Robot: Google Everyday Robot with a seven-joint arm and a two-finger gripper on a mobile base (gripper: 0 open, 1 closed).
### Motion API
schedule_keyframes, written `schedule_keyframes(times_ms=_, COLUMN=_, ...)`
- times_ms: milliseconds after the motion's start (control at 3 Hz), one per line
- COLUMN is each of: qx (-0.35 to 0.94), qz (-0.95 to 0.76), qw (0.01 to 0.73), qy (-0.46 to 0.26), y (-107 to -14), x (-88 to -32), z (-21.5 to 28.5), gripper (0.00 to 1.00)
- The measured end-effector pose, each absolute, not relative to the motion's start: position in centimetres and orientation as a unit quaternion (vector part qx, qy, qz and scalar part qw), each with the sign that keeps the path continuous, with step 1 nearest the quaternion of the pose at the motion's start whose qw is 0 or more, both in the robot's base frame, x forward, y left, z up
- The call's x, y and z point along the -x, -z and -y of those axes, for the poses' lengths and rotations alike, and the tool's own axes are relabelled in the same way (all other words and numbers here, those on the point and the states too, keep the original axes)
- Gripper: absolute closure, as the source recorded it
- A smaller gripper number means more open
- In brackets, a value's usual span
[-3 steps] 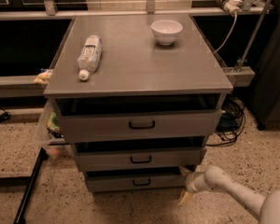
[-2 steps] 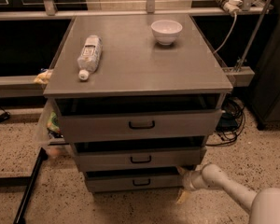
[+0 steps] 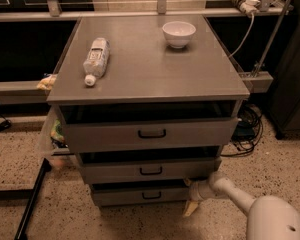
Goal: Open bottom drawer
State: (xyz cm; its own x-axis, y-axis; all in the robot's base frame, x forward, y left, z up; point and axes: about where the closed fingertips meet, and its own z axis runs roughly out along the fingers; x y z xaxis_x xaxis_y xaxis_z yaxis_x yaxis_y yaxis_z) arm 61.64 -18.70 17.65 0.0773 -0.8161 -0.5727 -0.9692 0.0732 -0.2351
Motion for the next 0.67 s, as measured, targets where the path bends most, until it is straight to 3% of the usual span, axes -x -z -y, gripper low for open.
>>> schedule_keyframes(times_ms=667, qx=0.668, qz=-0.675, qw=0.284, qy=-0.132, y=-17.15, x=-61.04, z=18.66, gripper=0.0)
